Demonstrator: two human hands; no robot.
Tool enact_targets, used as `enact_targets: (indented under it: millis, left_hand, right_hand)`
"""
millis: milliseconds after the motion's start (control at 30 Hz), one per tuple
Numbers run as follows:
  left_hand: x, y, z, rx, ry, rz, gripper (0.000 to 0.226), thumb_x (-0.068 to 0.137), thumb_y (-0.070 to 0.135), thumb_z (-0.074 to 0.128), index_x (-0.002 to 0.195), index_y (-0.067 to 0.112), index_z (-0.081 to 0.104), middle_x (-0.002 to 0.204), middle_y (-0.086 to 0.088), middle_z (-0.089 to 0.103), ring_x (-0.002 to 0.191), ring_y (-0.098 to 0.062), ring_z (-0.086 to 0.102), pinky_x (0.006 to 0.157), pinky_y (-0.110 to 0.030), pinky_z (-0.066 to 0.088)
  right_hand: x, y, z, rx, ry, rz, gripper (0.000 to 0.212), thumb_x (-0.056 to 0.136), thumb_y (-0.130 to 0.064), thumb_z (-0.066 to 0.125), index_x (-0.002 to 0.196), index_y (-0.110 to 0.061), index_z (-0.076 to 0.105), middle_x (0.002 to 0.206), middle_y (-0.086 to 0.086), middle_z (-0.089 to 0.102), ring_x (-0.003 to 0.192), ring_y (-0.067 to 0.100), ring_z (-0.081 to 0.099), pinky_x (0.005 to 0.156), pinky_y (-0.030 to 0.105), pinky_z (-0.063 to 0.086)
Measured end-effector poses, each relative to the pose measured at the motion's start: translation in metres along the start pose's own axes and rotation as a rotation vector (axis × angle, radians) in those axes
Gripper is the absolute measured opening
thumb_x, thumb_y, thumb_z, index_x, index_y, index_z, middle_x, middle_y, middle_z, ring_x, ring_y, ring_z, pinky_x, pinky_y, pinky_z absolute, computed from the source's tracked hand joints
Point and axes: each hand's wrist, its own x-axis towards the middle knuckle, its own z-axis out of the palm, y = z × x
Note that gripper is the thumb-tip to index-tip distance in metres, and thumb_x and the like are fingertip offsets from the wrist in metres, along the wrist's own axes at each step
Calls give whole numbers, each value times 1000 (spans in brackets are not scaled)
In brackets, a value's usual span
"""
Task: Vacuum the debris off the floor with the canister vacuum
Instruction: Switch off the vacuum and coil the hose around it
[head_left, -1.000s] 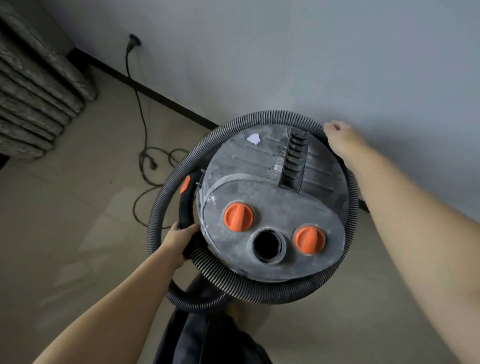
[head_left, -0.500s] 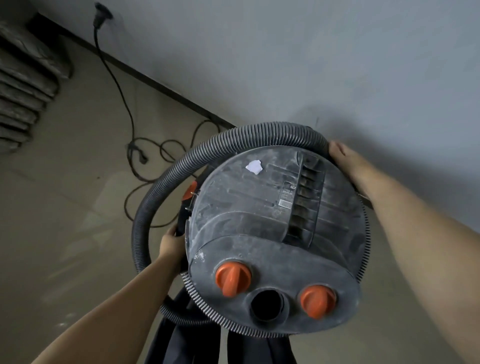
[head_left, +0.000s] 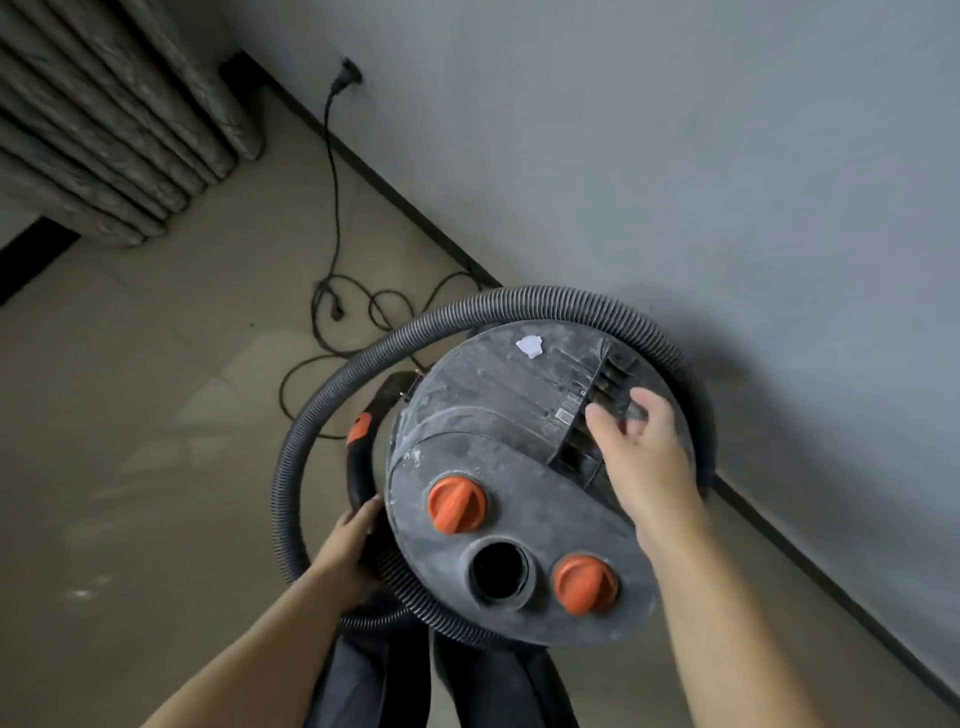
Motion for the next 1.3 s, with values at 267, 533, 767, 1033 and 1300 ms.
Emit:
enact_targets:
  millis: [267, 533, 767, 1033, 1300]
  left_hand:
    - [-8, -56, 5, -327, 26, 14, 62, 71, 39, 82, 125, 19, 58, 115, -16, 69, 102, -37, 67, 91, -61, 49]
    - [-1, -19, -4, -292, 148, 152, 39, 80, 35, 75, 114, 20, 62, 103, -12, 72, 95, -32, 69, 91, -54, 53]
    - [-1, 68, -46, -218, 227, 169, 33, 80, 35, 75, 107, 20, 62, 97, -5, 70, 93, -24, 66, 95, -47, 50]
    - [36, 193, -125, -240, 87, 90, 90, 54, 57, 83, 130, 17, 54, 112, -6, 70, 98, -27, 68, 94, -47, 52]
    - [55, 316, -179, -281, 13, 193, 41, 80, 36, 75, 113, 14, 65, 97, -12, 74, 90, -33, 71, 90, -51, 54]
  right_hand:
    - [9, -13, 33, 551, -24, 312, 13, 93, -13, 61, 85, -4, 55, 65, 7, 55, 51, 20, 52, 54, 31, 49]
    - [12, -45, 72, 611, 27, 364, 22, 89, -14, 66, 71, -8, 53, 52, 3, 51, 39, 16, 44, 48, 25, 51]
    - [6, -100, 136, 743, 40, 434, 27, 90, -18, 65, 69, -10, 50, 48, 0, 48, 38, 14, 42, 52, 25, 51]
    - [15, -182, 238, 822, 51, 430, 30, 90, -18, 64, 65, -14, 46, 50, -1, 45, 42, 14, 42, 47, 23, 47]
    - [38, -260, 325, 889, -9, 420, 29, 90, -16, 61, 65, -14, 45, 48, -3, 45, 40, 12, 42, 47, 22, 48]
